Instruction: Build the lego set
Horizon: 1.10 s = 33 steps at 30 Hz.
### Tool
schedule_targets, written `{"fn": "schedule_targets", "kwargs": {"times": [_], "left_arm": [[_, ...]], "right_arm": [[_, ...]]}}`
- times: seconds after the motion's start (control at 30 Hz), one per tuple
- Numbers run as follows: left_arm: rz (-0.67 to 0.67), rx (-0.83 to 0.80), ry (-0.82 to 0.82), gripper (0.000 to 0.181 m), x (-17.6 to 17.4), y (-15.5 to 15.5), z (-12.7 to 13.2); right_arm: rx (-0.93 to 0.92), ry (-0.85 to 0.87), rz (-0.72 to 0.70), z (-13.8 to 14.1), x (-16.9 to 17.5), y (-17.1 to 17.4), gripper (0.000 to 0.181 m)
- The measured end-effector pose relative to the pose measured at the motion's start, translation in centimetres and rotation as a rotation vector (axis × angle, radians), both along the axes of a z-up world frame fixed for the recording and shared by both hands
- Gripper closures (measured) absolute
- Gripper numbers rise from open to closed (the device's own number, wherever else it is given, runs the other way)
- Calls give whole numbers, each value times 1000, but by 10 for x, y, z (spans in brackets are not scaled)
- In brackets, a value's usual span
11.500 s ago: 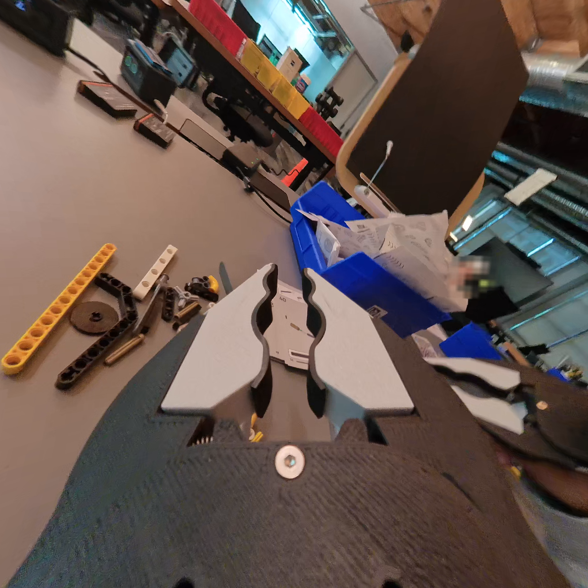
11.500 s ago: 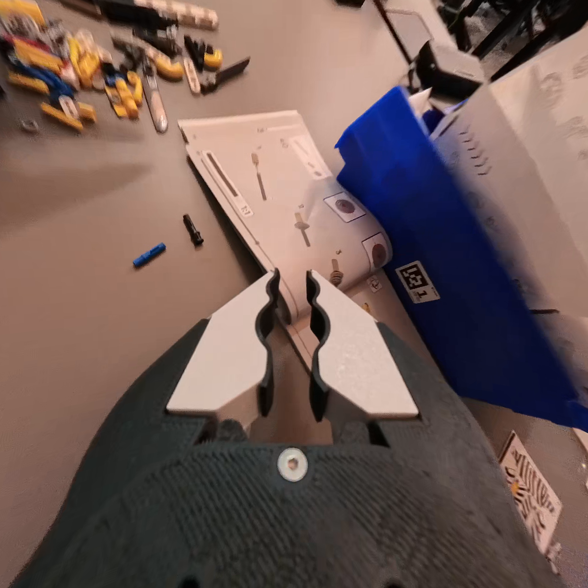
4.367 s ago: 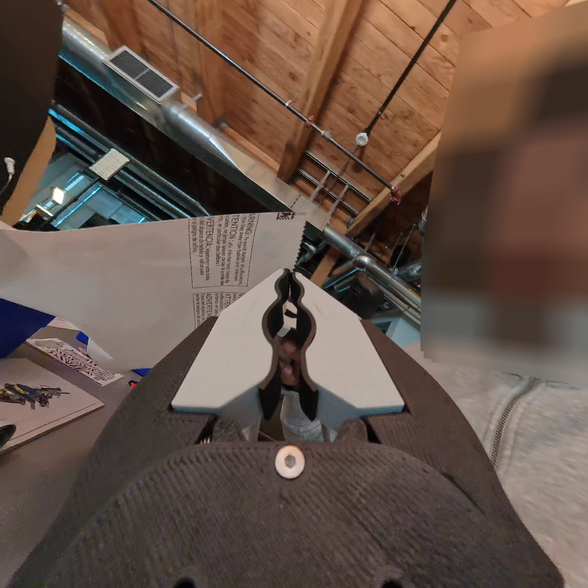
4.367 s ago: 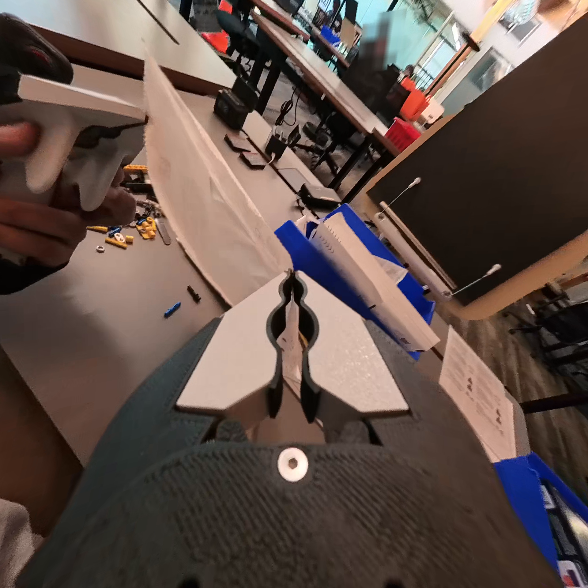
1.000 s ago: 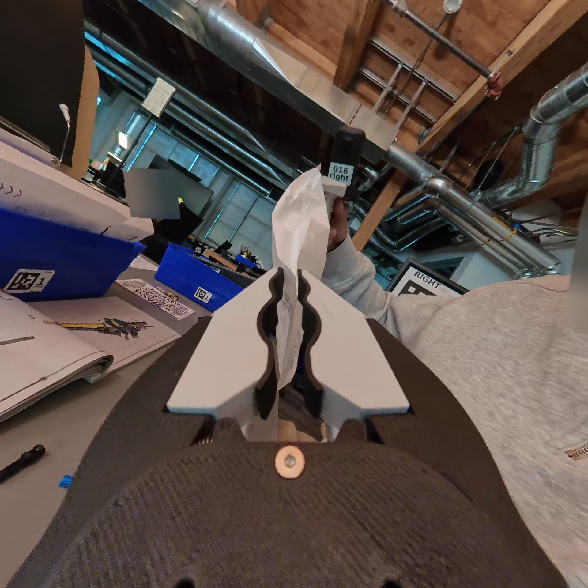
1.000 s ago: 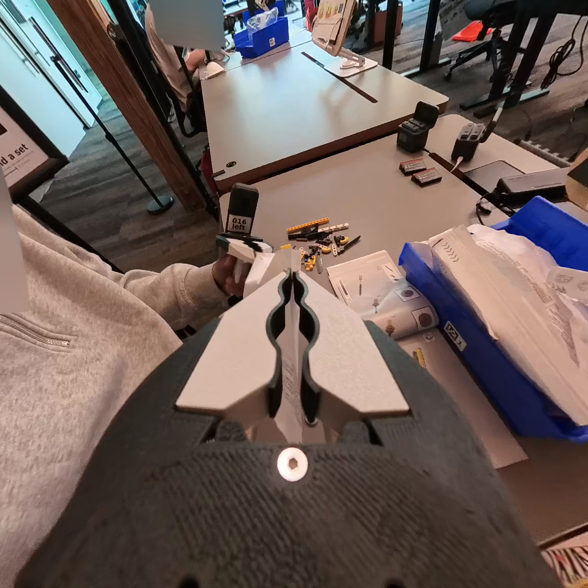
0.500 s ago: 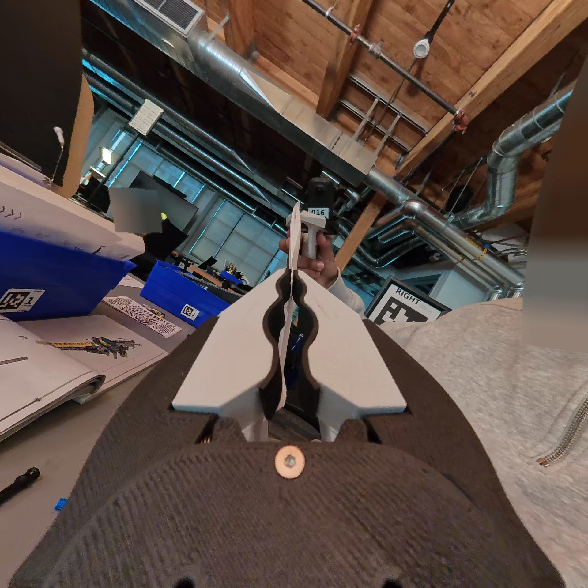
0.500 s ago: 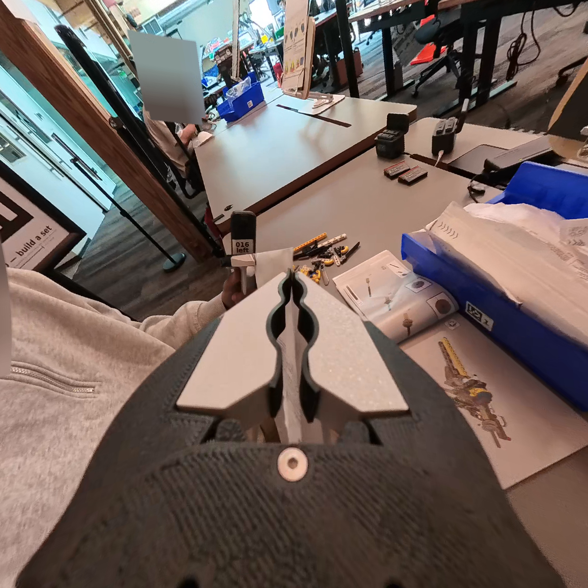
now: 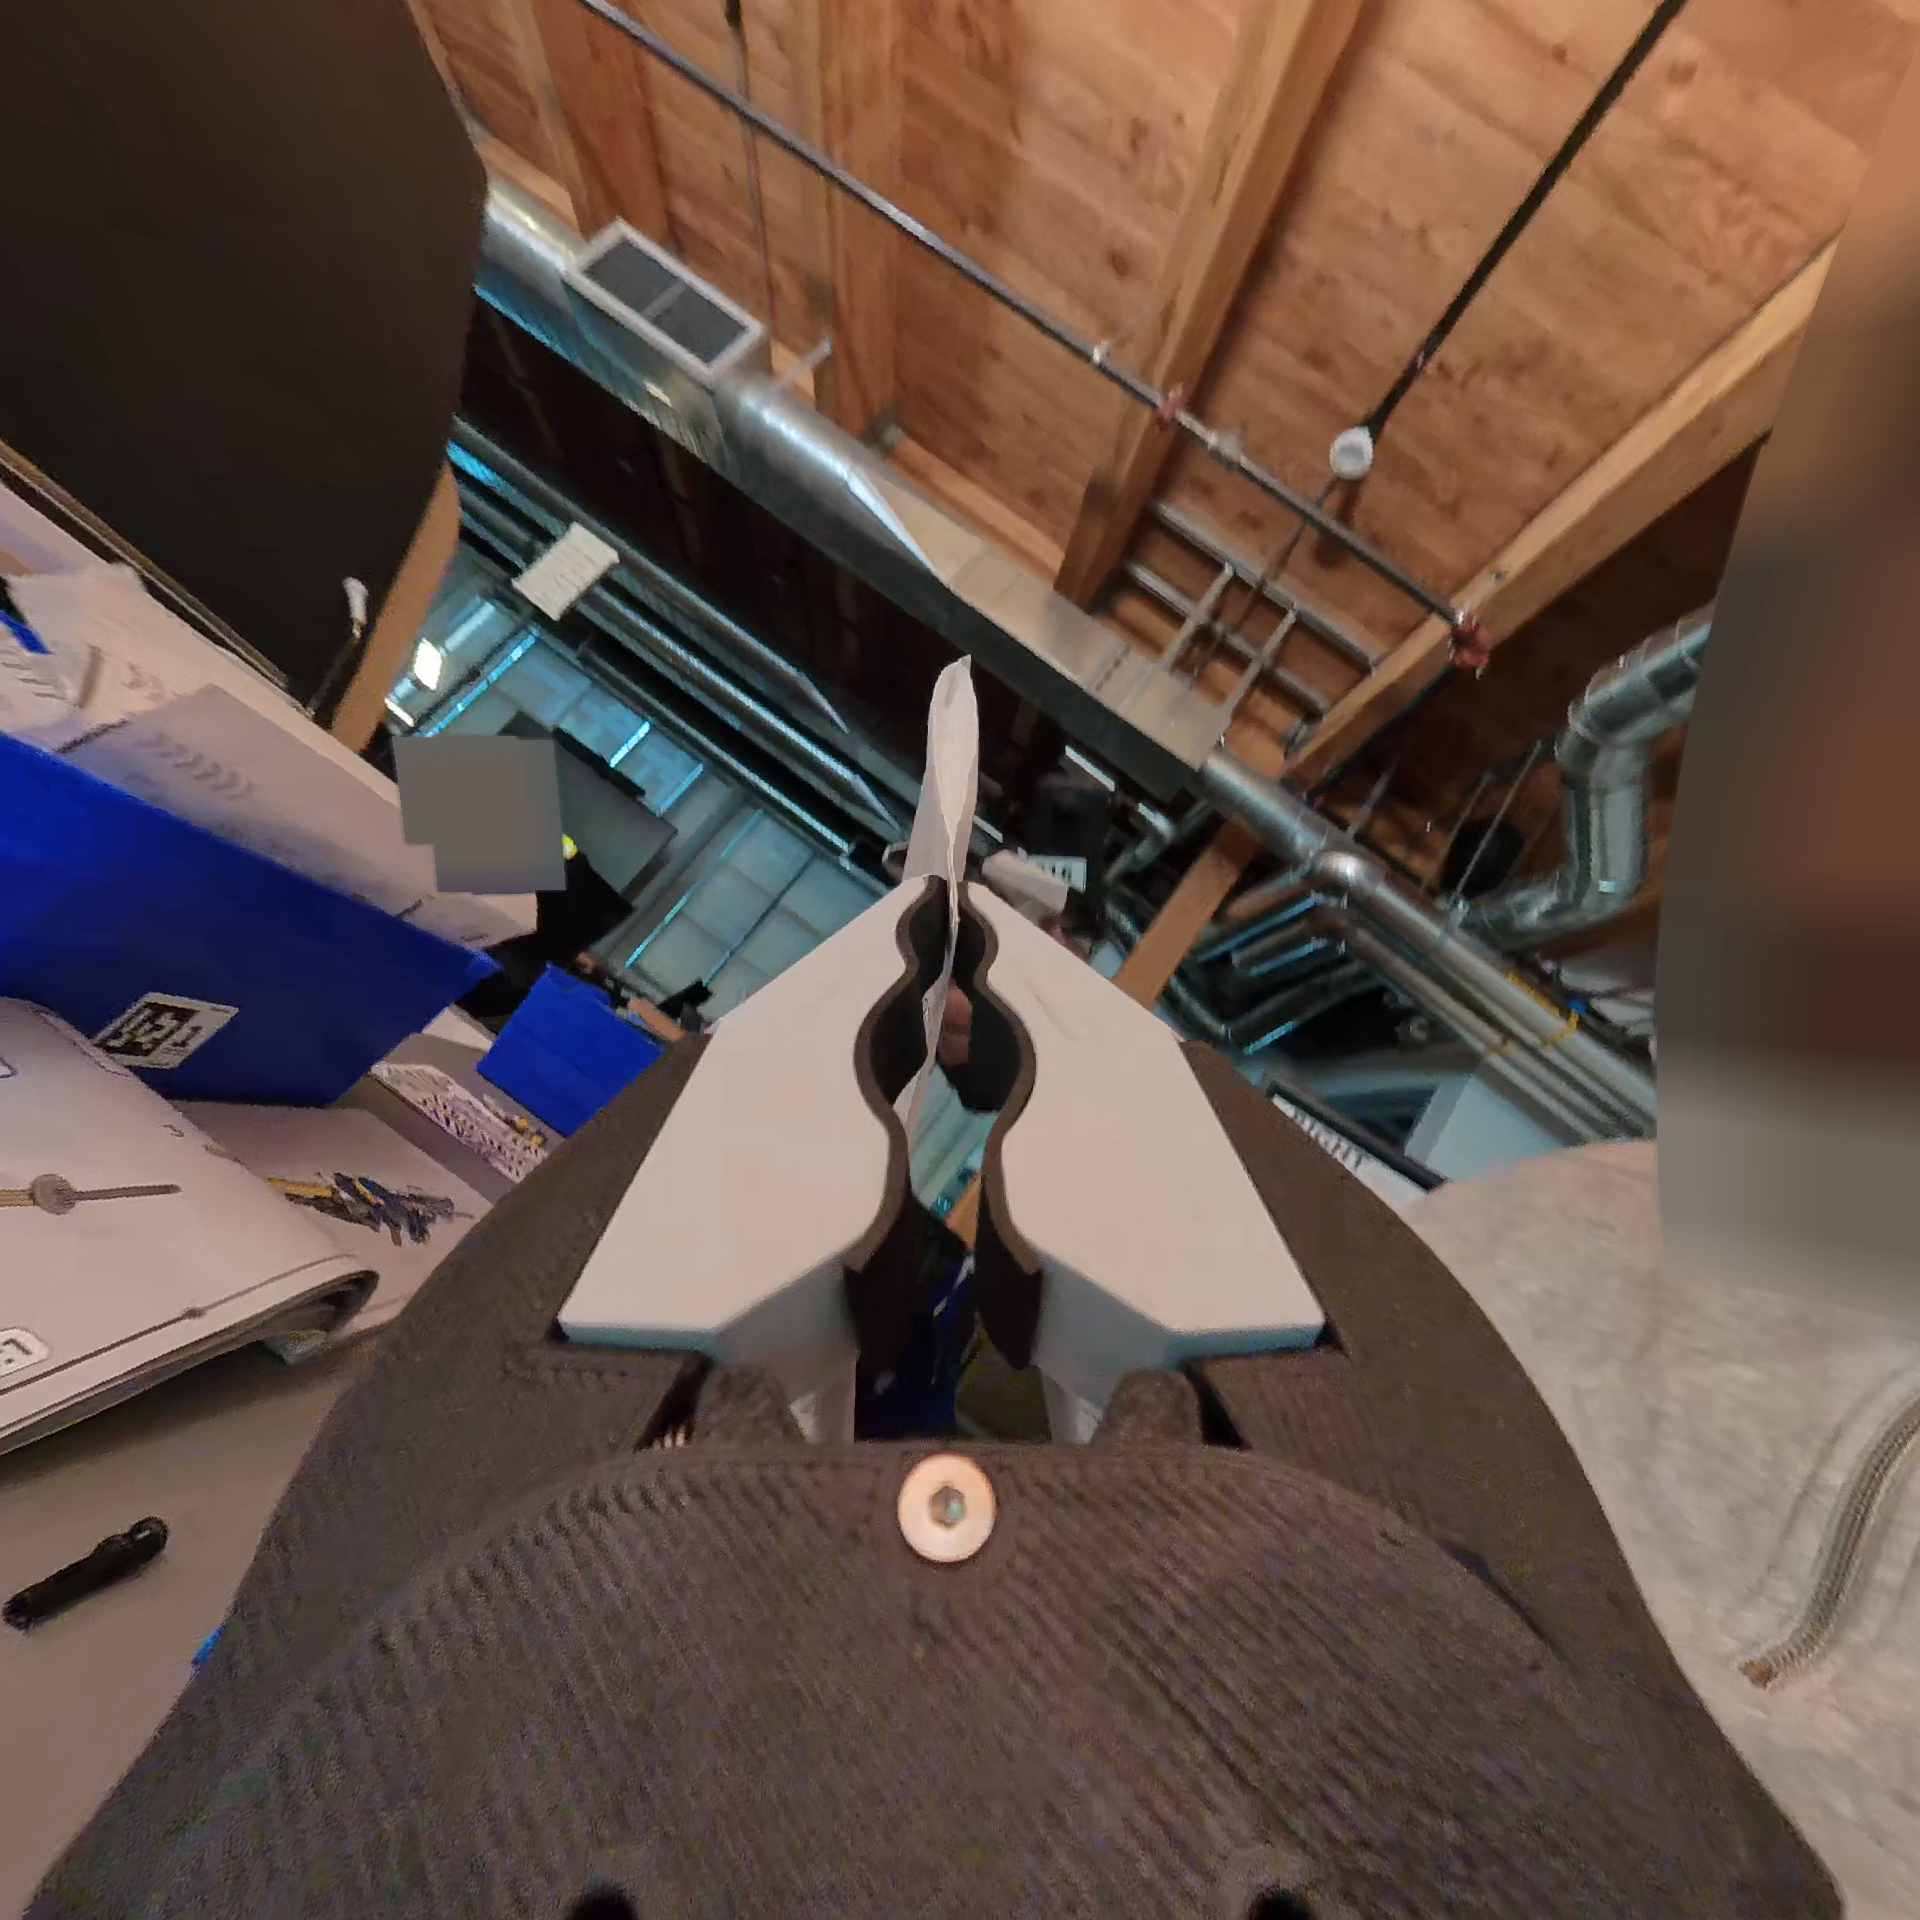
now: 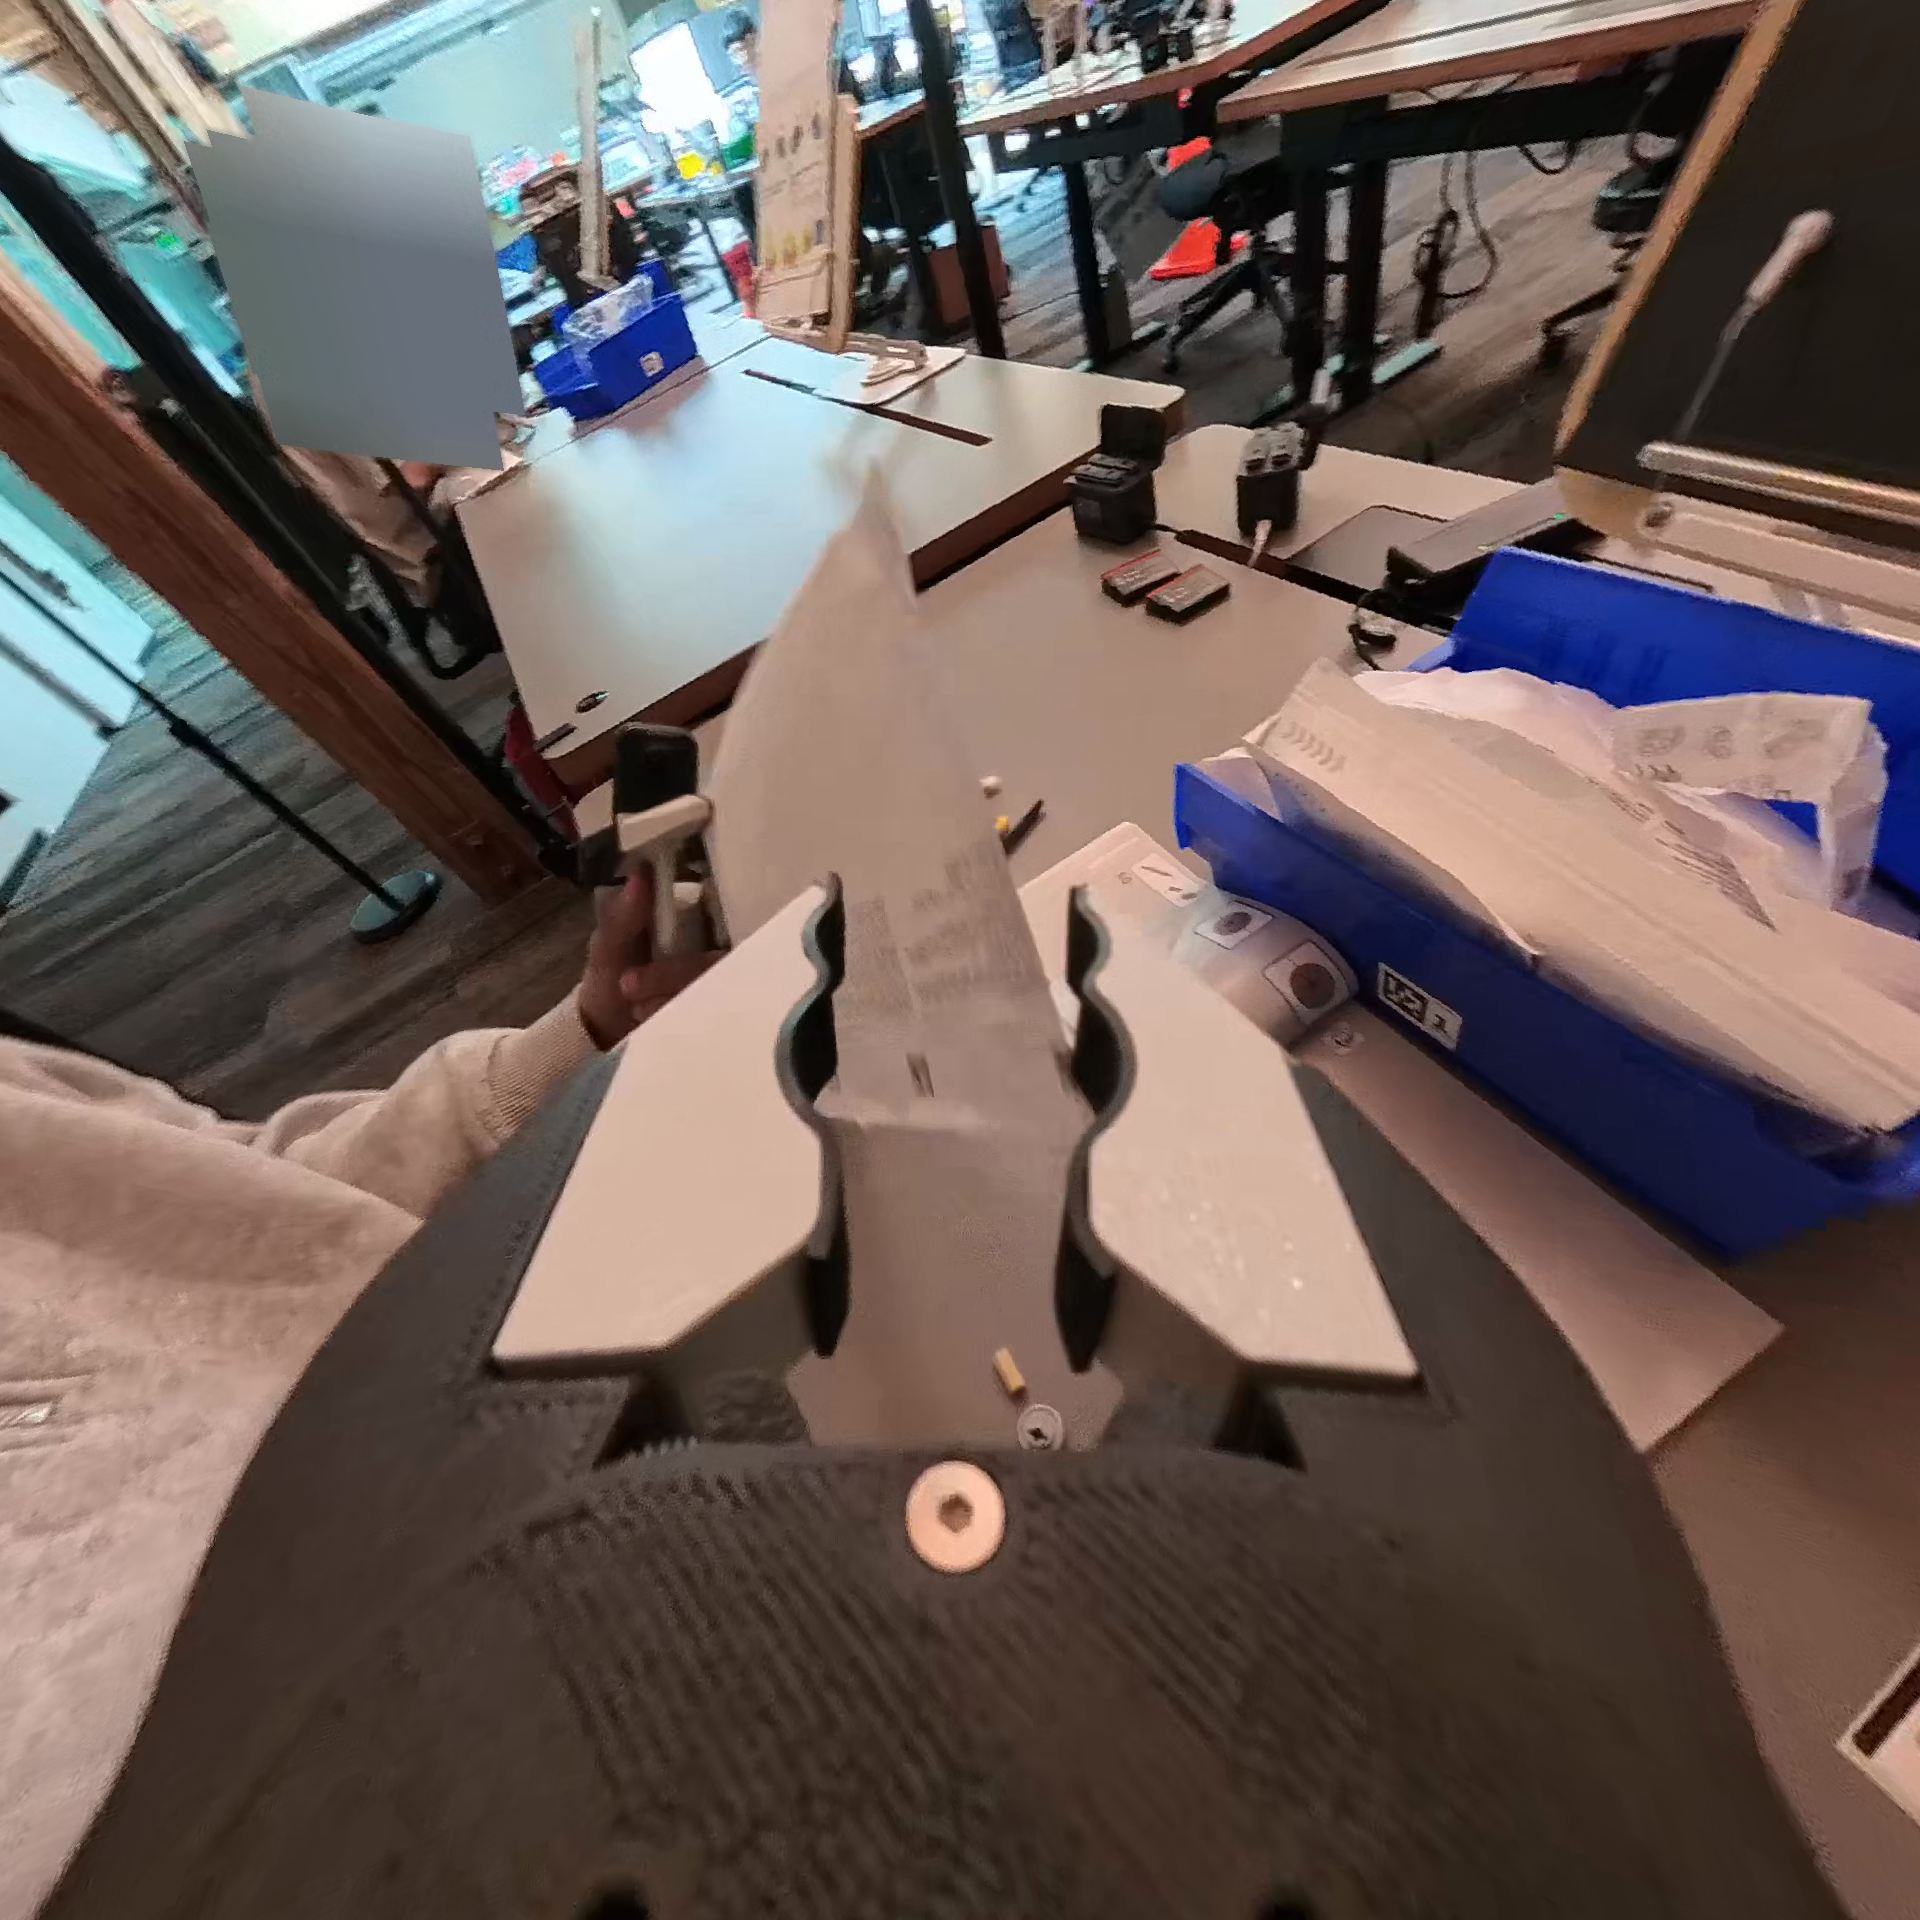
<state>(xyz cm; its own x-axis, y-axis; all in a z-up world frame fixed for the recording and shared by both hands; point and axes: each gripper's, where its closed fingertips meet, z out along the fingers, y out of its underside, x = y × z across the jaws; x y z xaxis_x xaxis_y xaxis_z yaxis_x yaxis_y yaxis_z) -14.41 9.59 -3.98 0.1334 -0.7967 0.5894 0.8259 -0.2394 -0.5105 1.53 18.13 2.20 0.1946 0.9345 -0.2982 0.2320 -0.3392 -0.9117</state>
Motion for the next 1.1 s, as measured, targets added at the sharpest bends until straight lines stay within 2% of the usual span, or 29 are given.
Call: {"fn": "schedule_targets", "kwargs": {"times": [0.03,0.17,0.23,0.33,0.37,0.47,0.53,0.6,0.67,0.73,0.83,0.93,1.03,1.1], "left_arm": [[16,-8,-33,181,-7,1,0],[37,-22,-150,181,-26,4,-2],[37,-24,-171,181,-29,5,-2],[40,-29,-176,181,-28,5,-3],[41,-31,-175,181,-28,6,-3],[93,-57,-165,181,-33,9,-6],[164,-85,-143,181,-40,13,-9],[248,-111,-129,163,-52,15,-12],[367,-157,-131,136,-73,18,-19],[506,-202,-147,133,-99,17,-26],[719,-288,-96,134,-128,12,-39],[899,-419,-5,137,-148,11,-56],[941,-484,57,139,-155,13,-64],[941,-493,50,140,-159,13,-66]], "right_arm": [[-6,1,-26,-4,1,5,136],[-97,83,-84,-19,-3,12,124],[-165,124,-62,-31,-13,5,119],[-248,162,23,-48,-38,-15,121],[-261,176,47,-50,-46,-21,131],[-233,233,92,-43,-64,-28,181],[-190,253,113,-32,-74,-28,181],[-137,242,118,-22,-86,-25,181],[-62,221,104,-11,-102,-19,181],[27,189,93,0,-123,-13,181],[199,135,95,12,-171,-3,181],[454,47,155,8,-240,-2,181],[747,-52,234,-15,-323,-9,181],[912,-117,323,-42,-377,-21,181]]}}
